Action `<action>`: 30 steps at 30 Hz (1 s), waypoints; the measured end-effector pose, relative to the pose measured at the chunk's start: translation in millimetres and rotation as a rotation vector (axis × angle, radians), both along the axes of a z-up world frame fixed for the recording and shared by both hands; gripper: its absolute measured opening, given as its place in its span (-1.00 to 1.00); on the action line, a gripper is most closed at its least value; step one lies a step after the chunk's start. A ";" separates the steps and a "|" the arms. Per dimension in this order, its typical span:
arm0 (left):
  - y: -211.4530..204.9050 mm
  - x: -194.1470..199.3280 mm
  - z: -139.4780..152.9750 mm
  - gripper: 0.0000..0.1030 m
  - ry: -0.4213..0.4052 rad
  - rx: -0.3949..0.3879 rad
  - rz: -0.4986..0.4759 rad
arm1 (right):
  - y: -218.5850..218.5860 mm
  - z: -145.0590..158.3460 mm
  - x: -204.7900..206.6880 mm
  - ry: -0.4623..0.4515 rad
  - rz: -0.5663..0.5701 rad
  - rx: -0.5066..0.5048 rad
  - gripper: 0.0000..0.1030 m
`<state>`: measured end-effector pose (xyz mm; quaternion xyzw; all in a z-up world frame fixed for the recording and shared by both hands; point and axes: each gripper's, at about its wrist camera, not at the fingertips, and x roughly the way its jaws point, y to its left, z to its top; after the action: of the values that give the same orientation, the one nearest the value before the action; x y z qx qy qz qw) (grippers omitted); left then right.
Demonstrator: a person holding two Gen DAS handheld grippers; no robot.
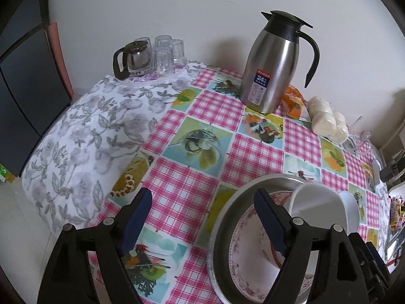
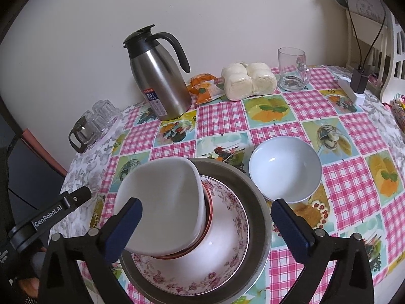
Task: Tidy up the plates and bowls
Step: 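Move both tools to the white round bowl on the cloth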
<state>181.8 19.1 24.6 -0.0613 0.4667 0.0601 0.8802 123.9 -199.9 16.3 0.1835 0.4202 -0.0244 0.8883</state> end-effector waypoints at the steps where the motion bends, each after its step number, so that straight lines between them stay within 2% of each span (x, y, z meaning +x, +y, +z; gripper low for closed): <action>1: 0.7 0.0 -0.2 0.79 -0.002 0.003 0.003 | 0.0 -0.3 0.3 0.001 0.000 0.000 1.00; 2: 0.9 -0.2 0.1 0.87 -0.006 0.009 0.003 | 0.0 -0.6 0.6 0.002 0.001 0.000 1.00; 6: -0.3 -2.0 2.9 0.87 -0.029 0.054 0.007 | -0.7 -0.4 0.8 0.002 0.002 -0.002 1.00; 13: -4.2 -2.7 4.4 0.88 -0.035 0.075 -0.006 | -3.6 0.5 -0.6 0.003 -0.001 -0.005 1.00; 22: -18.2 -10.5 17.1 0.88 -0.072 0.064 -0.026 | -20.0 7.8 -6.9 -0.011 -0.025 -0.005 1.00; 30: -53.7 -25.0 37.1 0.88 -0.149 0.024 -0.091 | -61.5 17.9 -25.1 -0.034 -0.098 -0.015 1.00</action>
<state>156.7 -34.6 61.8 -0.0340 0.4013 0.0208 0.9151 98.8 -261.4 34.2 0.1975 0.3954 -0.0679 0.8945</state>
